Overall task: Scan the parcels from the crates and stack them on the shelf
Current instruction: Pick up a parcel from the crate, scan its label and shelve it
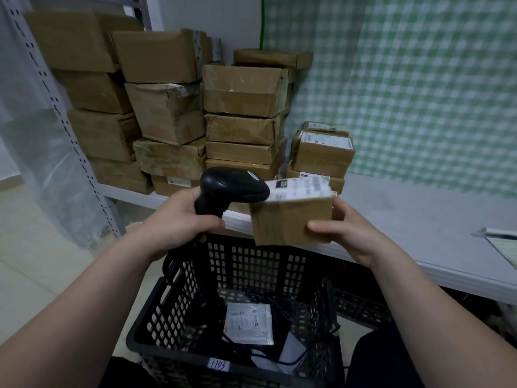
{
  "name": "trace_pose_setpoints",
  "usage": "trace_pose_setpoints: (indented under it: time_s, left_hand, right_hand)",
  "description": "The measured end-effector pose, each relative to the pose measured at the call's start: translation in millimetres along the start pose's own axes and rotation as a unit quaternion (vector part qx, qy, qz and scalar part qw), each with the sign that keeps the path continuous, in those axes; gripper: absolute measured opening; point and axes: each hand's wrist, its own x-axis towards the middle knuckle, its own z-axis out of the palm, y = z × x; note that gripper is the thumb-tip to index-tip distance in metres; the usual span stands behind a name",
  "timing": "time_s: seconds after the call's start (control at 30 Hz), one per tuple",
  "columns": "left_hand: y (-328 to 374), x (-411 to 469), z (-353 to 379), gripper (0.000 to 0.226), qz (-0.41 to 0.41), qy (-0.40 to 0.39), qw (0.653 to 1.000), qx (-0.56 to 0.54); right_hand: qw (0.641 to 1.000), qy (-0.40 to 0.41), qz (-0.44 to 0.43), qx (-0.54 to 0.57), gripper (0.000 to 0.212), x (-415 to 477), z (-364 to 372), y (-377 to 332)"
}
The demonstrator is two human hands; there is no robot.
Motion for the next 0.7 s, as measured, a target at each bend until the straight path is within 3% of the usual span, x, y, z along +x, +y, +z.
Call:
trace_pose_setpoints:
  time_s: [0.23,0.57,0.7]
  left_hand:
    - [-1.4,12.1,17.4,0.023,-0.042,0.016,0.997,-0.070]
    - [-11.2,36.9,31.2,0.021,-0.066,0.010,0.995,-0.077]
    - [-15.9,44.1,35.9,0.019,-0.079,0.002,0.994,-0.076]
  right_hand:
    - [0.983,0.174,-0.041,0.048,0.085,31.0,-21.0,-13.9]
    - [0.975,0.218,-0.013,-0.044,0.081,69.9,-44.3,-13.9]
    - [0.951,0.291,-0.008,-0.103,0.066,73.4,-37.7,-8.5]
